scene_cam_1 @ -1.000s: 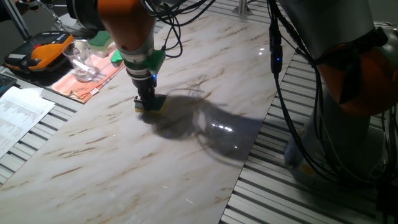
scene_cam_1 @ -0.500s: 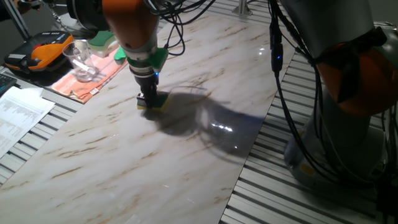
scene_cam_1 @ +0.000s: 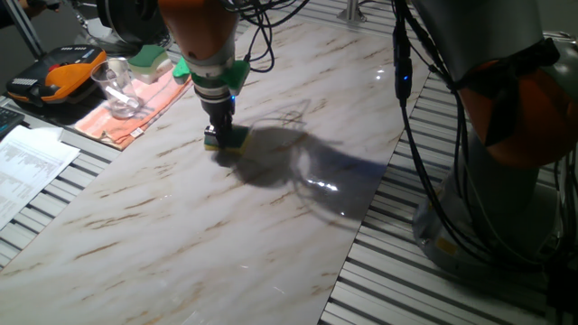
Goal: Clean the tabletop with a sponge
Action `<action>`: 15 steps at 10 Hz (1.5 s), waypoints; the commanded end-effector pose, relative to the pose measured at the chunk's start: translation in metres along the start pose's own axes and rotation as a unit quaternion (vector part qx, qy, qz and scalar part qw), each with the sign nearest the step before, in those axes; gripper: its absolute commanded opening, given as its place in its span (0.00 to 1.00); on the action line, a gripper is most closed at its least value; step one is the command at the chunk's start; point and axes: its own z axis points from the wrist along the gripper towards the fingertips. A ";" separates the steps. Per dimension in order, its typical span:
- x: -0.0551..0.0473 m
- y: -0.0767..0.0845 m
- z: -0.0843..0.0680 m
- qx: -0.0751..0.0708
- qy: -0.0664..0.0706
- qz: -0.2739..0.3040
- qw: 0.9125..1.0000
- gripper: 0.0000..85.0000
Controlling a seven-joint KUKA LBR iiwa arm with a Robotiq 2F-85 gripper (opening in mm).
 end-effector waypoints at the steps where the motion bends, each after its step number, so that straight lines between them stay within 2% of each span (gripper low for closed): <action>1: 0.000 0.000 0.000 0.001 -0.001 0.000 1.000 0.00; 4: 0.001 -0.006 0.004 0.003 0.001 0.003 1.000 0.00; 6: 0.002 -0.012 0.003 -0.005 0.011 0.010 1.000 0.00; 8: 0.001 -0.016 0.000 -0.004 0.017 0.021 1.000 0.00; 10: 0.003 -0.019 -0.001 0.006 0.025 0.029 0.999 0.00; 13: 0.009 -0.027 0.003 0.000 0.044 0.043 0.998 0.00; 15: 0.015 -0.033 0.006 0.004 0.049 0.054 0.997 0.00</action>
